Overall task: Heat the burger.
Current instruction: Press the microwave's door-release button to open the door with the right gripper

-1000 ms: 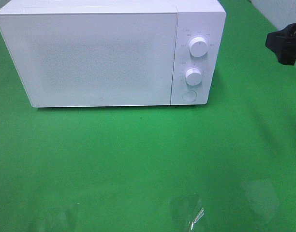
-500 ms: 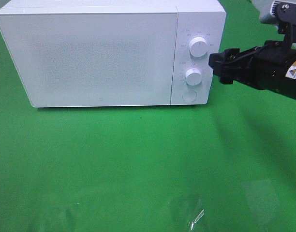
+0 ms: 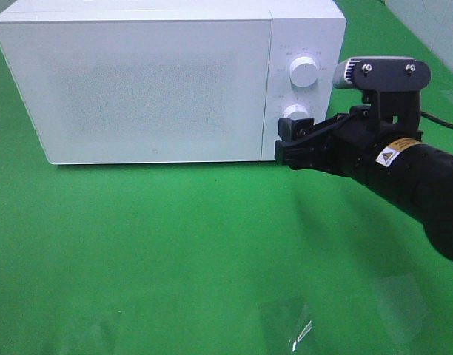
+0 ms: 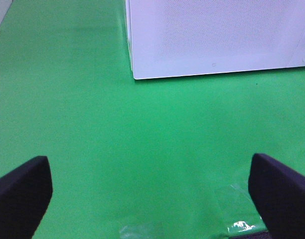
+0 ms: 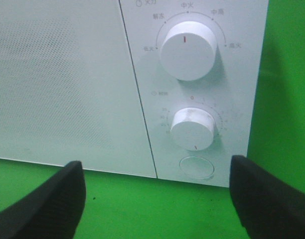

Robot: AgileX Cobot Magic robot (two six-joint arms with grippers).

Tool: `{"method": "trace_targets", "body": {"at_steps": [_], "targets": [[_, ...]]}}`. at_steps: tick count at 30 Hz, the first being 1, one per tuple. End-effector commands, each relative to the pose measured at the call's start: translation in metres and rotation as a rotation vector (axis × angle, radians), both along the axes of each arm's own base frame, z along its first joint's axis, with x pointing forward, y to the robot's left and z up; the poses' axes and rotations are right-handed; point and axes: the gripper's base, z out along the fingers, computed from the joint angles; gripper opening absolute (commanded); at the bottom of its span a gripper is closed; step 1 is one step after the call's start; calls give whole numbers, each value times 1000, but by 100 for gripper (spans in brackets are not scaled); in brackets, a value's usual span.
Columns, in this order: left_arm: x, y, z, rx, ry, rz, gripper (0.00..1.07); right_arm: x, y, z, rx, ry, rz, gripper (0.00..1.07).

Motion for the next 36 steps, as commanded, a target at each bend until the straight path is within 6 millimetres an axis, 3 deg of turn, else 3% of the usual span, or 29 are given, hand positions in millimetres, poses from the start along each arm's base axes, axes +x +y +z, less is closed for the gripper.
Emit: {"method": "trace_targets", "body": {"at_steps": [1,12,13,14,16,25,28,31,34,35,36], "targets": [[-2,0,0,-2,-27,2,100,-4,1,-1,-20,-52,-66,76],[-2,0,0,-2,-27,2,100,-17,14,-23,93,39,-188,76],[-2,0,0,-2,-27,2,100,-17,14,-23,214,76,-216,76],[-2,0,0,-2,-27,2,100,-17,14,-23,214,76,-216,76],[-2,0,0,-2,-27,2,100,-17,15,-23,485,138,-278,76],[-2,0,0,-2,-27,2,100,-17,16,-23,920,237,-358,73],[-2,0,0,-2,-27,2,100,-17,16,-23,1072,273,-391,66],[-2,0,0,-2,-27,2,100,-17,16,-23,1122,285,-402,61],[-2,0,0,-2,-27,2,100,-17,15,-23,1175,294,-416,51],[-2,0,0,-2,-27,2,100,-17,15,-22,1203,295,-422,43],[-2,0,0,-2,-27,2,100,-17,15,-22,1203,295,-422,43]]}}
